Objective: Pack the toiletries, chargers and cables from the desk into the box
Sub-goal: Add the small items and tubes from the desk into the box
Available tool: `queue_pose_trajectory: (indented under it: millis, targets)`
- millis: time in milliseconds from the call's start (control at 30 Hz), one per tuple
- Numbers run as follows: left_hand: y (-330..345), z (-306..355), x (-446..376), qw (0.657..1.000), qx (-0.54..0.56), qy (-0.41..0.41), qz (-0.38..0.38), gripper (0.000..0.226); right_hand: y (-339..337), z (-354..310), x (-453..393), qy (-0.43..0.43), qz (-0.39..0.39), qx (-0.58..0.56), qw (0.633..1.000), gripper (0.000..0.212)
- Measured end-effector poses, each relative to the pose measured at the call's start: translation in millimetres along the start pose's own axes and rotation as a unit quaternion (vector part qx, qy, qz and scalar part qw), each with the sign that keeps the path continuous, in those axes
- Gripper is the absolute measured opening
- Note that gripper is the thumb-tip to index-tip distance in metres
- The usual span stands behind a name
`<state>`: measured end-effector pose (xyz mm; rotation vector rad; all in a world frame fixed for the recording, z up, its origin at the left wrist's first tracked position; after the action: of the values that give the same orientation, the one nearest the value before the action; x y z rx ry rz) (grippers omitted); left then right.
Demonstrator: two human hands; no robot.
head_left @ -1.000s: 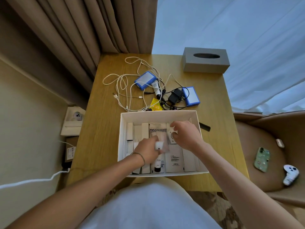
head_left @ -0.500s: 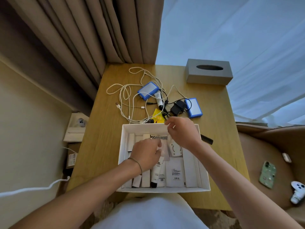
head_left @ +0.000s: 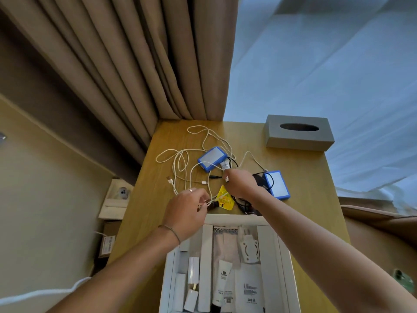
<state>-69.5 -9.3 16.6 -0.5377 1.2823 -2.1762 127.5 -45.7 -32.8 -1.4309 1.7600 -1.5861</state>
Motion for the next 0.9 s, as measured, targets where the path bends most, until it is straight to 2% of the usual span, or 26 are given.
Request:
queue_pose_trajectory:
  millis: [167, 367, 467, 567, 667, 767, 833, 900]
  targets:
    - [1, -16, -9, 0.999, 0.004, -0.038, -0.03, 0.012, 11, 0, -28, -0.016, -0.065, 0.109, 0.992, 0.03]
    - [8, -23, -17, 0.996, 0.002, -0.059, -0.065, 0.013, 30, 4, -42, -0.031, -0.088, 0.15, 0.984, 0.032]
    - [14, -23, -26, 0.994, 0.011, -0.078, -0.08, 0.014, 31, 5, -45, -0.015, -0.082, 0.085, 0.993, 0.032]
    - [25, -21, -40, 0.991, 0.015, -0.096, -0.095, 0.013, 23, 10, -42, 0.01, -0.05, -0.033, 0.998, 0.02]
    - [40, -22, -55, 0.986, 0.014, -0.122, -0.115, 0.014, 12, 22, -30, 0.035, -0.034, -0.166, 0.985, 0.014]
    - [59, -23, -72, 0.98, 0.02, -0.139, -0.139, 0.014, 4, 36, -6, 0.103, -0.032, -0.344, 0.933, 0.009]
    - [70, -23, -82, 0.979, 0.007, -0.14, -0.149, 0.013, -1, 45, 12, 0.154, -0.034, -0.461, 0.873, 0.012]
    - [80, -24, -91, 0.978, -0.011, -0.143, -0.15, 0.012, -5, 51, 32, 0.185, -0.047, -0.571, 0.799, 0.025]
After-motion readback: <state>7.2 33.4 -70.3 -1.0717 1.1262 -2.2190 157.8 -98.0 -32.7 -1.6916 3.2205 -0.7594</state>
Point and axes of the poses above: each hand's wrist, its own x-axis away from the middle knuckle, its own y-axis out of the palm, z = x × y, the point moved 2 cm from there along -x, towards the middle knuckle, and after that the axes turned 2 degrees about -y, right-handed, at the moved point
